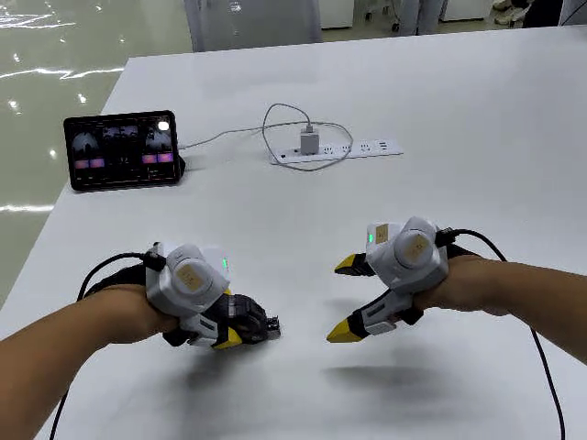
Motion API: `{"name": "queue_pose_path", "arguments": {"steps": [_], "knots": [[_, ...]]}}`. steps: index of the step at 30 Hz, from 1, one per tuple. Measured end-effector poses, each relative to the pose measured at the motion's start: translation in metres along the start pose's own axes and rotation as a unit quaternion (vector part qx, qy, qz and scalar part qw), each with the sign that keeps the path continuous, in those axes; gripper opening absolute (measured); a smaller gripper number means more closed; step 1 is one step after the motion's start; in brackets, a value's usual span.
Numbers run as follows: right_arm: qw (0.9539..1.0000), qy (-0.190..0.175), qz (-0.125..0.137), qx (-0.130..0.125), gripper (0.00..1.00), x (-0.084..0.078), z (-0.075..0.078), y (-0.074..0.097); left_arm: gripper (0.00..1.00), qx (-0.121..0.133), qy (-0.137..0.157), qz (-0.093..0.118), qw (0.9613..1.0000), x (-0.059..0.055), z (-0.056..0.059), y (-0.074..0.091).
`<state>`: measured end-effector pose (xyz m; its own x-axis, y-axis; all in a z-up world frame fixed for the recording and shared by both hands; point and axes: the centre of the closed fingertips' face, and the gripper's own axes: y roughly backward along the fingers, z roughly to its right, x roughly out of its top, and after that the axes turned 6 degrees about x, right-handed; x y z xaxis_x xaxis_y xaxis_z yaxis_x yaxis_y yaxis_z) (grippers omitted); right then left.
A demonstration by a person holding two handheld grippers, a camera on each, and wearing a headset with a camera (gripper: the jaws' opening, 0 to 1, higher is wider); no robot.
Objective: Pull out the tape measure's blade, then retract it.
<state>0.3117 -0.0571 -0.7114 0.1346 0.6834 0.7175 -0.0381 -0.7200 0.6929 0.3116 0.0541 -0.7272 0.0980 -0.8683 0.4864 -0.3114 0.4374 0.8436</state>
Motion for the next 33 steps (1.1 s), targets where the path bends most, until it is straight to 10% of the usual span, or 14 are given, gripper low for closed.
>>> {"name": "queue_pose_path", "arguments": {"steps": [13, 33], "knots": [[0.9980, 0.041, -0.044, 0.020, 0.31, 0.010, -0.012, -0.054, 0.34, -0.007, -0.014, -0.006, 0.9999, -0.002, 0.000, -0.002], [0.9916, 0.081, -0.075, 0.067, 0.13, 0.023, -0.023, -0.089, 0.33, -0.009, -0.015, -0.003, 0.9998, -0.003, 0.001, -0.001]]}}
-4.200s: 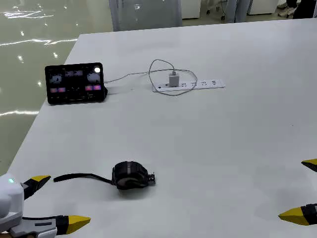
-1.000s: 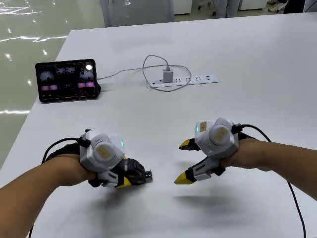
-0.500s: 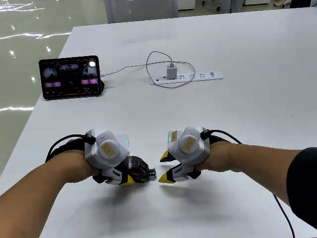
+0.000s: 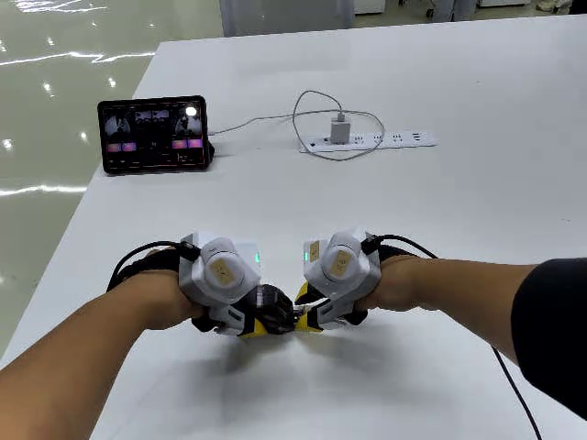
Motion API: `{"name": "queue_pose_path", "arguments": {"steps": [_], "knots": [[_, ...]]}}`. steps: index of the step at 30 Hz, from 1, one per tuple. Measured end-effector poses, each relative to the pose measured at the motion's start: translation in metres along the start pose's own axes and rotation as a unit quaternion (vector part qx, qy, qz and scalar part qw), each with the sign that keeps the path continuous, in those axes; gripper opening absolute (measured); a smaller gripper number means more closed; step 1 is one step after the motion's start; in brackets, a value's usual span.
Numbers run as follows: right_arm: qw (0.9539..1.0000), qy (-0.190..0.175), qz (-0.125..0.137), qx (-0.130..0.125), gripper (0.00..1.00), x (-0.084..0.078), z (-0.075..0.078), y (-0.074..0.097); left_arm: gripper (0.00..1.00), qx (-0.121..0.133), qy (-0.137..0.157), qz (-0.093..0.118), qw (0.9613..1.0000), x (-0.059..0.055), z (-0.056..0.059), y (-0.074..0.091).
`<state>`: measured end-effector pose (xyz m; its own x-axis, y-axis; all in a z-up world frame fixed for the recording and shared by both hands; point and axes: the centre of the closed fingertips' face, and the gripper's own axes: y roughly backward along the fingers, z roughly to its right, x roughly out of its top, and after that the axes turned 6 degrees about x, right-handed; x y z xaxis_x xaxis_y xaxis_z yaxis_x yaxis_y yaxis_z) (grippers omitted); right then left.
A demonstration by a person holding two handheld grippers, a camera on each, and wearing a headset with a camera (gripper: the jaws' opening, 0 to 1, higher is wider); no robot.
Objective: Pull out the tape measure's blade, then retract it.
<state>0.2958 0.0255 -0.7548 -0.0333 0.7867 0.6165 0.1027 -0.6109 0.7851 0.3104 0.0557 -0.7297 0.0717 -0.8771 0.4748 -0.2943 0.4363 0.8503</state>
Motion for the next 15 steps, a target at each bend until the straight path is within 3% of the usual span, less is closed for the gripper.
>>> {"name": "queue_pose_path", "arguments": {"steps": [1, 3, 11, 15], "knots": [[0.9999, 0.008, -0.005, -0.009, 0.13, -0.0032, 0.0015, 0.0002, 0.33, 0.000, -0.003, 0.000, 1.0000, 0.0001, 0.0003, -0.0001], [0.9996, -0.023, 0.013, -0.006, 0.12, -0.0037, 0.0020, 0.0008, 0.33, 0.000, -0.002, -0.001, 1.0000, 0.0002, 0.0003, -0.0004], [1.0000, -0.001, 0.002, 0.003, 0.10, -0.0032, 0.0023, 0.0021, 0.33, -0.001, 0.000, 0.000, 1.0000, 0.0007, 0.0007, -0.0008], [0.9999, 0.006, 0.011, 0.005, 0.10, -0.0050, 0.0030, 0.0034, 0.33, -0.003, 0.003, -0.001, 1.0000, 0.0007, 0.0003, -0.0008]]}}
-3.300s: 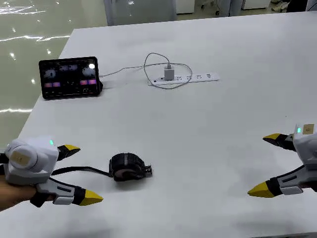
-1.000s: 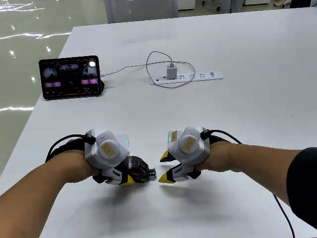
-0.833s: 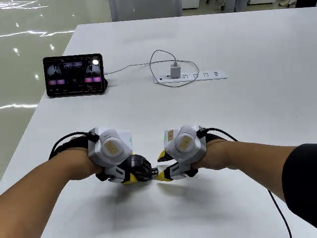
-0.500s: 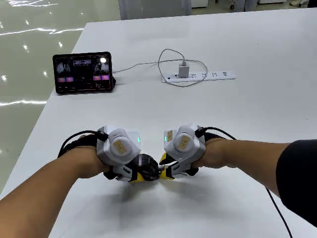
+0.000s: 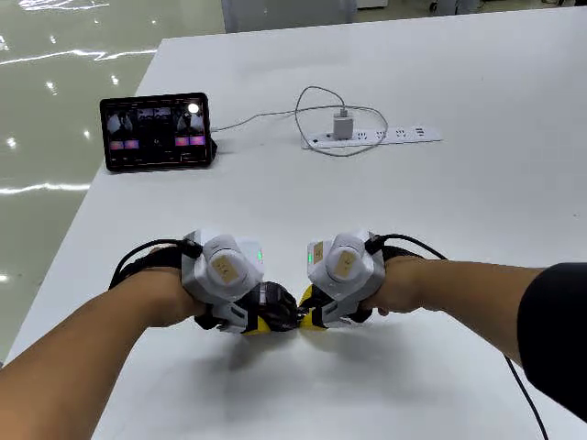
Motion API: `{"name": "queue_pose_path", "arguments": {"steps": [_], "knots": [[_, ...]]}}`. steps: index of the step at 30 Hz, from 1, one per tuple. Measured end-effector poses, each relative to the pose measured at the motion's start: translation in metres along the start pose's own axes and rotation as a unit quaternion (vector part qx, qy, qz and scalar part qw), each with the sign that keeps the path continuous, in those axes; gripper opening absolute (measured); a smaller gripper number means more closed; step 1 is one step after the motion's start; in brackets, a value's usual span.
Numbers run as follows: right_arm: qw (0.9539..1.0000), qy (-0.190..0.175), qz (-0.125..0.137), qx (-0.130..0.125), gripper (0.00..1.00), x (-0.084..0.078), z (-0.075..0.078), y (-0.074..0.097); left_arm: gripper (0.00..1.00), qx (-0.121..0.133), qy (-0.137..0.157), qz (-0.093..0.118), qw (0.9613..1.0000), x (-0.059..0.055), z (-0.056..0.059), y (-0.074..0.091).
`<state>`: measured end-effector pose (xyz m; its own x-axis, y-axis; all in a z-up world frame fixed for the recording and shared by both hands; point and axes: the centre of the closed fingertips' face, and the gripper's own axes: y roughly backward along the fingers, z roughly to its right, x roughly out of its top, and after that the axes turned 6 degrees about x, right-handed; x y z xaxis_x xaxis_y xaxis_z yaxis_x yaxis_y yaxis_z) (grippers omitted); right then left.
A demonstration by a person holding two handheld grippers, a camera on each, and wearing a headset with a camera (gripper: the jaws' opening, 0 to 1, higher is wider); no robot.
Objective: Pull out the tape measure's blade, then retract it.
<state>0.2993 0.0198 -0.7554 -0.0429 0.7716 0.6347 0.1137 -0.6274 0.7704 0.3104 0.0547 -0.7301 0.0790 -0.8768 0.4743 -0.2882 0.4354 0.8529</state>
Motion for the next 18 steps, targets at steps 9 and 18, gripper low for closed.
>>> {"name": "queue_pose_path", "arguments": {"steps": [9, 18], "knots": [[0.9999, -0.012, 0.004, 0.002, 0.10, -0.0020, 0.0015, 0.0033, 0.33, 0.001, 0.006, 0.008, 1.0000, 0.0004, -0.0012, -0.0003], [0.9998, -0.017, 0.003, 0.000, 0.10, -0.0030, 0.0006, 0.0045, 0.33, 0.002, 0.006, 0.013, 0.9999, 0.0009, -0.0008, -0.0002]]}}
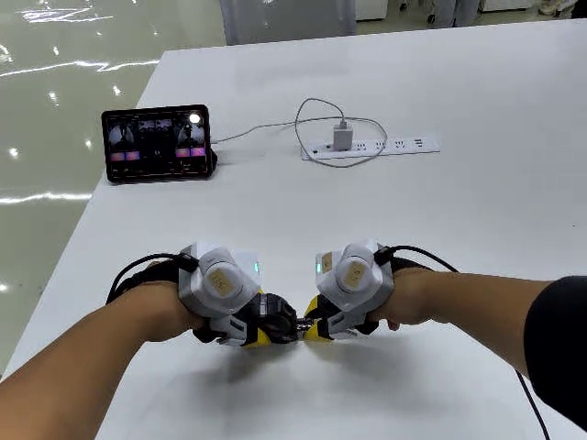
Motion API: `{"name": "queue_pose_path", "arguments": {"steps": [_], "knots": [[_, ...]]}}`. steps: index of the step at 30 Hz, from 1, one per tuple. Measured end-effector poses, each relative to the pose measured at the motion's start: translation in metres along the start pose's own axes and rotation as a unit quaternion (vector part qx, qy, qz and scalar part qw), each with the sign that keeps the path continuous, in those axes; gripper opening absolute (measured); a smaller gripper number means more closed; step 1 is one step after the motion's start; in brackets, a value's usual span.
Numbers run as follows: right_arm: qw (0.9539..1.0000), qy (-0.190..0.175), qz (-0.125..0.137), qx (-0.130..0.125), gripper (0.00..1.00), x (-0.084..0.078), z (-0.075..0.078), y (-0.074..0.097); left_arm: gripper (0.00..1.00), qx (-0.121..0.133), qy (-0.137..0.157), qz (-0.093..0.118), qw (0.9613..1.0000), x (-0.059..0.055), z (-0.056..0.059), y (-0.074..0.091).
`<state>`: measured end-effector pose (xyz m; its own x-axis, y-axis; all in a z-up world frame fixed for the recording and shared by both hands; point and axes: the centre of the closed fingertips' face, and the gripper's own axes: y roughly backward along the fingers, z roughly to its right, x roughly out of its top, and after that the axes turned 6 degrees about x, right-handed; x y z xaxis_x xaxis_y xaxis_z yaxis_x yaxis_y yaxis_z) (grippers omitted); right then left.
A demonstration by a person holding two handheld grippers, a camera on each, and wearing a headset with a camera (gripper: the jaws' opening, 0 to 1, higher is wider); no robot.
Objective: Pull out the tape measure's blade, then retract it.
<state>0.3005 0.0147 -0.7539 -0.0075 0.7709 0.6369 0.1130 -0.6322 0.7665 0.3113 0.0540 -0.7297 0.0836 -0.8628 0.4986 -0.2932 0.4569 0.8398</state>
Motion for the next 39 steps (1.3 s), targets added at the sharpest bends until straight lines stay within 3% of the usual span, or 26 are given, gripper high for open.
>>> {"name": "queue_pose_path", "arguments": {"steps": [39], "knots": [[0.9999, -0.009, -0.012, -0.005, 0.10, -0.020, -0.002, 0.016, 0.33, 0.001, 0.007, 0.005, 1.0000, 0.002, 0.002, -0.001]]}}
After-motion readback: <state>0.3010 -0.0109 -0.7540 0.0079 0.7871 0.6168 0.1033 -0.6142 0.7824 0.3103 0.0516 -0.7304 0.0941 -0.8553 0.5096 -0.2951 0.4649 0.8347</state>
